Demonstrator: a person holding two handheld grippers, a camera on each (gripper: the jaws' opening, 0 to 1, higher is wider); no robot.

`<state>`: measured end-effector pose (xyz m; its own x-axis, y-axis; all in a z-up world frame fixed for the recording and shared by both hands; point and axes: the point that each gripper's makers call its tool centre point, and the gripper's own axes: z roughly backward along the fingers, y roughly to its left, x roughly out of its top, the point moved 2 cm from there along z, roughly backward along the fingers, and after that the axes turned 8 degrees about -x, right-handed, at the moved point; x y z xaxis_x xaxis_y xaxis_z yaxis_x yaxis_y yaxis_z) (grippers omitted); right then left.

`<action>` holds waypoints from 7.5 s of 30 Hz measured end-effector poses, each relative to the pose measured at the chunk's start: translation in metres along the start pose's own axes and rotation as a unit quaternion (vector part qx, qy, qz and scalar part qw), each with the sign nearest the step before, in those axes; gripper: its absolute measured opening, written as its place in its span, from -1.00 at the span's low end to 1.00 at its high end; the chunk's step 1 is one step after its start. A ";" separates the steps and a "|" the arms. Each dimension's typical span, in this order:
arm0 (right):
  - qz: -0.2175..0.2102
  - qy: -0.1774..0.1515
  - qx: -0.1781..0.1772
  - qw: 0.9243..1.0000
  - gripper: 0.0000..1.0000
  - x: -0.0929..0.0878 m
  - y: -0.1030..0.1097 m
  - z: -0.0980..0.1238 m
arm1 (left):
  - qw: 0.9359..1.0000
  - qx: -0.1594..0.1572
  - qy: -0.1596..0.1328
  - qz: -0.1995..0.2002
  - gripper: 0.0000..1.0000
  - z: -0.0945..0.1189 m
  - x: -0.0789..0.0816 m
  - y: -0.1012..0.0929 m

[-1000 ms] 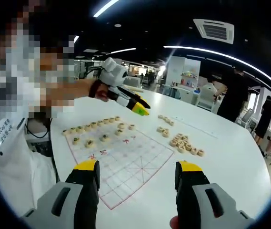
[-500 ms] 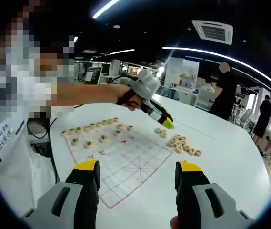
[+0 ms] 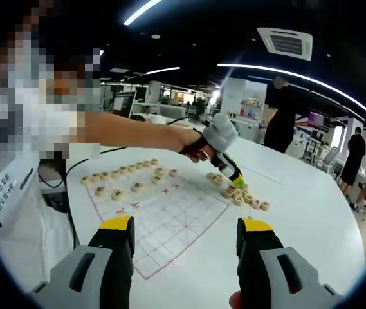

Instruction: Pick up the chess pieces one by one and place each piece onto its starting position on the chessboard, setting the pieces on their correct points until all the chess pieces are arranged in the starting layout

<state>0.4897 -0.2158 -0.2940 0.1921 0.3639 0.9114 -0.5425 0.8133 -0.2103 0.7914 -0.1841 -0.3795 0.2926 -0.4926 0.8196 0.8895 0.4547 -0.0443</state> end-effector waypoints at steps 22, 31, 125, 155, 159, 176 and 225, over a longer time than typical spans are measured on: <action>-0.004 0.003 0.000 1.000 0.29 -0.003 -0.003 -0.001 | 1.000 -0.010 0.015 0.002 -0.39 0.000 -0.005 -0.005; -0.005 0.003 -0.003 1.000 0.29 -0.005 -0.004 0.001 | 1.000 0.000 0.012 0.026 -0.44 -0.003 -0.002 0.004; 0.027 0.012 0.042 0.999 0.30 -0.002 0.019 0.003 | 0.976 -0.186 0.044 -0.108 -0.52 0.249 -0.199 -0.224; 0.045 0.009 0.058 0.997 0.30 0.000 0.032 0.003 | 0.971 -0.086 -0.224 0.019 -0.37 0.296 -0.087 -0.138; 0.047 0.006 0.066 0.997 0.30 0.002 0.037 0.002 | 0.969 -0.105 -0.224 0.001 -0.37 0.296 -0.086 -0.148; 0.031 0.013 0.059 0.998 0.28 0.004 0.049 -0.021 | 0.965 -0.105 -0.236 -0.042 -0.24 0.316 -0.092 -0.156; -0.034 0.080 -0.123 0.989 -0.12 -0.054 -0.152 -0.169 | 0.966 -0.052 -0.250 -0.044 -0.31 0.329 -0.091 -0.126</action>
<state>0.7003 -0.2826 -0.3712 0.3585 0.3557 0.8631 -0.3120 0.9170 -0.2483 0.5373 0.0479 -0.2606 0.0305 -0.0941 0.9951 0.9413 0.3376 0.0030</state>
